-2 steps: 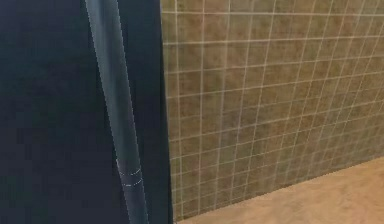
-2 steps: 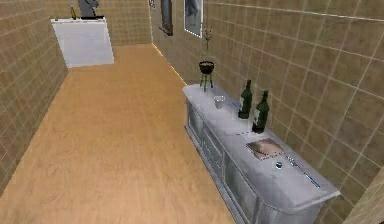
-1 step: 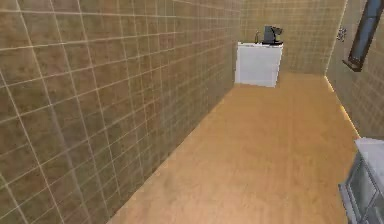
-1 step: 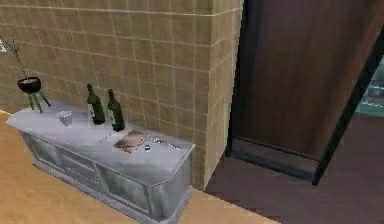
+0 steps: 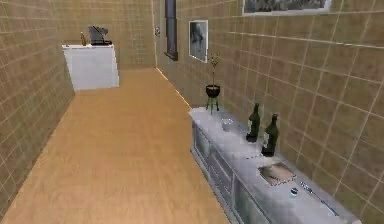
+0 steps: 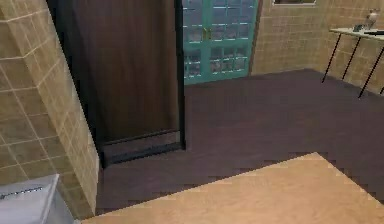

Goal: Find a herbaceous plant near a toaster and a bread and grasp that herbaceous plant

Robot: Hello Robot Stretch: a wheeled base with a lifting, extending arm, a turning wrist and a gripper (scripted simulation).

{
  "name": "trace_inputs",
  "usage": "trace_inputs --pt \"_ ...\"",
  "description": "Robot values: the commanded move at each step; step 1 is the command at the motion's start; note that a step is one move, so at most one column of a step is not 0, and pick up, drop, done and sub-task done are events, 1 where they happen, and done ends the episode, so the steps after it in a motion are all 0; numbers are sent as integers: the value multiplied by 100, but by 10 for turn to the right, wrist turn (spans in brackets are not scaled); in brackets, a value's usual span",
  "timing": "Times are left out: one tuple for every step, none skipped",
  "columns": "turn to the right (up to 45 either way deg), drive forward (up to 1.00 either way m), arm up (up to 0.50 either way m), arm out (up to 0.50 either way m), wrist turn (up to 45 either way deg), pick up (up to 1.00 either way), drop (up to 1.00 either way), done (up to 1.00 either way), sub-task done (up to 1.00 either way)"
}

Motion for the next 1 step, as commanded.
trace_inputs --pt "450 0 0 0 0 0 0 0 0"
